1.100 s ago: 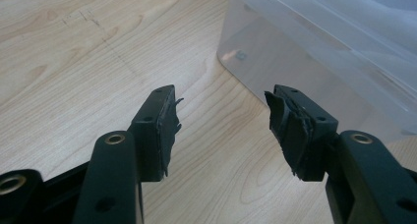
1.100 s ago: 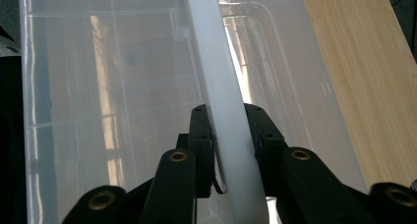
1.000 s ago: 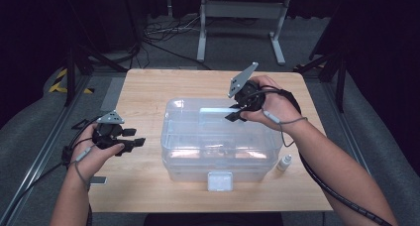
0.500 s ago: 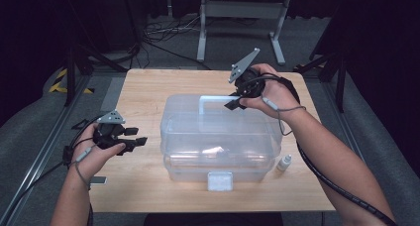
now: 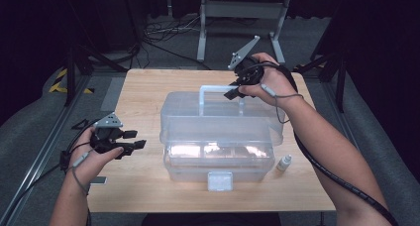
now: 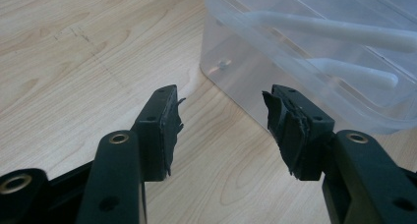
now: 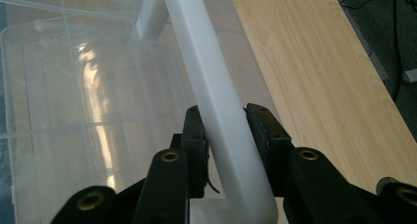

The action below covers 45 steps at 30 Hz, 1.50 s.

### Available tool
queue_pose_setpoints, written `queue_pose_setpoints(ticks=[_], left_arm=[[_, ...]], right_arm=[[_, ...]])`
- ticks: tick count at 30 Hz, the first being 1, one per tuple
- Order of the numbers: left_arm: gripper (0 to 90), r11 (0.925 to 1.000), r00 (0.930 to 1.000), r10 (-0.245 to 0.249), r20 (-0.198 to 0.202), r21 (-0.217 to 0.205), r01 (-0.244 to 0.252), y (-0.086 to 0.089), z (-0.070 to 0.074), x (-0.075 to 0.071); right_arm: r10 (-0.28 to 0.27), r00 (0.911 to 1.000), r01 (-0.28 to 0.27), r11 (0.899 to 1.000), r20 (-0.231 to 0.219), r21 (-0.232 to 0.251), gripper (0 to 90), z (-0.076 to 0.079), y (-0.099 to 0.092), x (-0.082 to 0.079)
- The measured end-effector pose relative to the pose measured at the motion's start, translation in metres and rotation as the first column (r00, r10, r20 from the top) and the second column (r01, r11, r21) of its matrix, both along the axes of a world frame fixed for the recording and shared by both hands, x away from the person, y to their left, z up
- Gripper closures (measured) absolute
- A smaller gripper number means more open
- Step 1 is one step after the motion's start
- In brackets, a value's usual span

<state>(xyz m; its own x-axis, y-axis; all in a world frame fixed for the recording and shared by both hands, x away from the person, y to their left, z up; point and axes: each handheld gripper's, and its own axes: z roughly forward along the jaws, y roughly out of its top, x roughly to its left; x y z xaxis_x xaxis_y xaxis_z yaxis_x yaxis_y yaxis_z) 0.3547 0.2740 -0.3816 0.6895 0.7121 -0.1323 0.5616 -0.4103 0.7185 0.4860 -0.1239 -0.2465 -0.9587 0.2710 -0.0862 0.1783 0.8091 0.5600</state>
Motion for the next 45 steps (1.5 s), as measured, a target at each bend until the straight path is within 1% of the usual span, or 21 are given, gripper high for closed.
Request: queue_pose_setpoints(ticks=[1,2,5,6,7,12,16,20,21,27,29,33,34,35,36,37,39,40,41,42,45], left_arm=[[46.3,1.0,1.0,0.003,0.0,-0.008,-0.003,0.0,0.0,-0.001],[46.3,1.0,1.0,-0.004,0.005,-0.001,0.004,0.0,0.0,-0.001],[46.3,0.9998,0.9999,-0.01,-0.004,-0.015,0.01,-0.002,0.0,-0.003],[46.3,0.9998,0.9999,-0.01,-0.004,-0.015,0.01,-0.002,0.0,-0.003],[46.3,0.9997,0.9999,-0.013,-0.009,-0.022,0.013,-0.002,0.0,-0.003],[46.9,0.9993,0.9996,-0.026,-0.005,-0.026,0.026,-0.005,0.0,-0.002],[46.9,0.9989,0.9994,-0.035,-0.003,-0.032,0.035,-0.008,0.001,-0.002],[47.1,0.9982,0.9992,-0.039,-0.002,-0.045,0.039,-0.01,0.003,-0.004],[47.2,0.9982,0.9991,-0.041,0.007,-0.044,0.041,-0.01,0.004,-0.004],[47.4,0.9977,0.9987,-0.05,0.012,-0.045,0.051,-0.011,0.005,-0.004],[47.5,0.9977,0.9987,-0.049,0.011,-0.046,0.05,-0.012,0.005,-0.004],[48.1,0.9972,0.9982,-0.054,0.026,-0.05,0.055,-0.013,0.008,-0.005],[49.7,0.9969,0.997,-0.063,0.045,-0.044,0.065,-0.014,0.01,-0.005],[54.1,0.9966,0.9965,-0.07,0.047,-0.041,0.072,-0.015,0.011,-0.006],[57.6,0.9955,0.994,-0.087,0.066,-0.033,0.089,-0.016,0.015,-0.008],[64.4,0.9946,0.9928,-0.09,0.079,-0.044,0.094,-0.018,0.016,-0.009],[74.3,0.9918,0.9896,-0.109,0.095,-0.058,0.114,-0.021,0.021,-0.011],[78.7,0.9891,0.9863,-0.124,0.11,-0.067,0.131,-0.023,0.024,-0.012],[83.3,0.9891,0.9863,-0.124,0.11,-0.067,0.131,-0.023,0.024,-0.012],[83.3,0.986,0.984,-0.133,0.118,-0.084,0.144,-0.026,0.026,-0.013],[89.4,0.9771,0.9776,-0.159,0.138,-0.12,0.176,-0.036,0.032,-0.014]], right_arm=[[-0.005,1.0,0.005,1.0,0.002,0.0,71.0,0.0,0.0,0.002],[-0.011,0.9999,0.011,1.0,0.001,0.003,70.8,0.001,0.0,0.005],[-0.012,0.9999,0.012,1.0,-0.008,0.017,70.6,0.001,-0.001,0.012],[-0.012,0.9999,0.012,1.0,-0.008,0.017,70.6,0.001,-0.001,0.012],[-0.018,0.9997,0.019,1.0,-0.018,0.022,70.5,0.001,-0.001,0.015],[-0.026,0.9992,0.027,0.999,-0.031,0.032,70.2,0.0,-0.002,0.025],[-0.035,0.9988,0.036,0.999,-0.035,0.023,69.9,0.001,-0.001,0.031],[-0.041,0.9982,0.042,0.999,-0.043,0.032,69.7,0.0,-0.001,0.037],[-0.044,0.998,0.045,0.998,-0.045,0.036,69.7,0.0,-0.001,0.038],[-0.053,0.9964,0.056,0.997,-0.067,0.049,69.5,-0.001,-0.002,0.045],[-0.057,0.9959,0.061,0.997,-0.07,0.047,69.4,-0.001,-0.002,0.047],[-0.065,0.9951,0.068,0.997,-0.074,0.04,69.3,-0.001,-0.001,0.048],[-0.066,0.995,0.069,0.997,-0.075,0.038,69.3,0.0,-0.001,0.048],[-0.068,0.995,0.071,0.997,-0.074,0.035,69.2,0.0,-0.001,0.048],[-0.07,0.9949,0.072,0.997,-0.073,0.033,69.2,0.0,0.0,0.048],[-0.07,0.9948,0.073,0.997,-0.073,0.031,69.2,0.0,0.0,0.048],[-0.071,0.9947,0.073,0.997,-0.074,0.03,69.1,0.0,0.0,0.048],[-0.072,0.9946,0.075,0.997,-0.074,0.031,69.1,0.0,0.0,0.048],[-0.072,0.9946,0.075,0.997,-0.074,0.031,69.1,0.0,0.0,0.048],[-0.073,0.9946,0.076,0.997,-0.073,0.03,69.1,0.0,0.0,0.048],[-0.075,0.9946,0.077,0.997,-0.072,0.029,69.0,0.0,0.0,0.047]])
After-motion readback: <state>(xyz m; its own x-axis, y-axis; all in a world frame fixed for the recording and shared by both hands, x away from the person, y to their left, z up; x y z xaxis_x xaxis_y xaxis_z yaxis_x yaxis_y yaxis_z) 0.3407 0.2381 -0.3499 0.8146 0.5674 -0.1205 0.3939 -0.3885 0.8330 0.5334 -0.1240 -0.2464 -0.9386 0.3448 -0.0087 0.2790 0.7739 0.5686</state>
